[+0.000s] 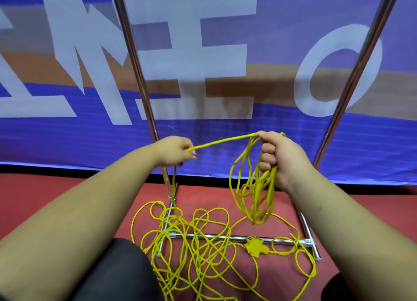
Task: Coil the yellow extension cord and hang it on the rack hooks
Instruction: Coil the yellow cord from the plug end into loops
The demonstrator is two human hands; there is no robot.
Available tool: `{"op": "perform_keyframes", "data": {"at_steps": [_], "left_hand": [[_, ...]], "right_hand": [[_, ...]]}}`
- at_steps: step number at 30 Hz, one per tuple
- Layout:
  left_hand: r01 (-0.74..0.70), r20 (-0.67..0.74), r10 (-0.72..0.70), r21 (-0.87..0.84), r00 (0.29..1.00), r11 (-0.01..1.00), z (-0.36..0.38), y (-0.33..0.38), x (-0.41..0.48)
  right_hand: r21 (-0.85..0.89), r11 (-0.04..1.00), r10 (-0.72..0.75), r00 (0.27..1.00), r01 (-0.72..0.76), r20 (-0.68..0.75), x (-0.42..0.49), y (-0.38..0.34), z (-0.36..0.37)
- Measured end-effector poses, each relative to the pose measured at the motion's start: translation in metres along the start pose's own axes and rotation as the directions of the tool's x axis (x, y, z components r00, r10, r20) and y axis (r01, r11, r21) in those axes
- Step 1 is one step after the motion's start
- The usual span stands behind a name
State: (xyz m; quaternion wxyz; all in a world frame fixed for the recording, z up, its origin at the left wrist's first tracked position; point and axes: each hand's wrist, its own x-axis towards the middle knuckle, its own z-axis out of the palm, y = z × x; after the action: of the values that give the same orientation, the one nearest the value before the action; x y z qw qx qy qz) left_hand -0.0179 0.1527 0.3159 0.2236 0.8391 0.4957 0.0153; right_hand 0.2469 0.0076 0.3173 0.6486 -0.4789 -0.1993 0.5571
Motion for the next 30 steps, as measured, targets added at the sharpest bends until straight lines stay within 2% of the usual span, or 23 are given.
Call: {"op": "perform_keyframes", "data": {"at_steps": [3,6,9,12,15,17,20,22,24,27,29,30], "left_hand": [[-0.042,0.215,0.038,0.011,0.976,0.999,0.02,-0.016,0.001],[-0.096,0.296,0.073,0.064,0.952,0.993,0.04,-0.009,0.009],[-0.141,0.355,0.105,0.078,0.929,0.987,0.058,0.005,0.016],[-0.149,0.405,0.065,0.177,0.912,0.973,0.075,0.009,0.02],[-0.107,0.458,-0.062,0.334,0.887,0.937,0.092,0.001,0.021],[-0.087,0.492,-0.122,0.38,0.862,0.921,0.098,-0.007,0.02],[-0.089,0.552,-0.14,0.367,0.822,0.926,0.103,-0.012,0.016],[-0.054,0.567,-0.104,0.254,0.817,0.966,0.102,-0.013,0.016],[0.03,0.49,-0.089,0.126,0.867,0.992,0.096,-0.009,0.017],[0.096,0.243,-0.095,0.007,0.965,0.995,0.083,0.001,0.022],[0.109,0.087,-0.104,-0.055,0.991,0.993,0.075,0.008,0.026],[0.086,0.006,-0.086,-0.03,0.996,0.996,0.071,0.011,0.027]], "right_hand": [[0.102,0.995,-0.011,0.997,0.004,0.07,0.002,0.0,0.002],[0.303,0.952,-0.005,0.988,-0.041,0.151,0.002,-0.006,0.003],[0.421,0.906,-0.043,0.977,-0.05,0.209,0.0,-0.017,0.001],[0.459,0.886,-0.068,0.963,-0.061,0.26,-0.003,-0.024,-0.002],[0.48,0.875,-0.101,0.95,-0.056,0.295,-0.007,-0.033,-0.008],[0.513,0.857,-0.128,0.947,-0.044,0.294,-0.008,-0.041,-0.017],[0.534,0.845,-0.156,0.954,-0.006,0.256,-0.008,-0.051,-0.033],[0.513,0.858,-0.162,0.962,0.028,0.219,-0.007,-0.054,-0.042],[0.485,0.873,-0.161,0.971,0.056,0.178,-0.005,-0.056,-0.048],[0.433,0.897,-0.156,0.981,0.092,0.115,-0.003,-0.057,-0.05],[0.418,0.903,-0.141,0.987,0.097,0.077,-0.004,-0.054,-0.048],[0.414,0.906,-0.132,0.989,0.094,0.065,-0.004,-0.052,-0.047]]}}
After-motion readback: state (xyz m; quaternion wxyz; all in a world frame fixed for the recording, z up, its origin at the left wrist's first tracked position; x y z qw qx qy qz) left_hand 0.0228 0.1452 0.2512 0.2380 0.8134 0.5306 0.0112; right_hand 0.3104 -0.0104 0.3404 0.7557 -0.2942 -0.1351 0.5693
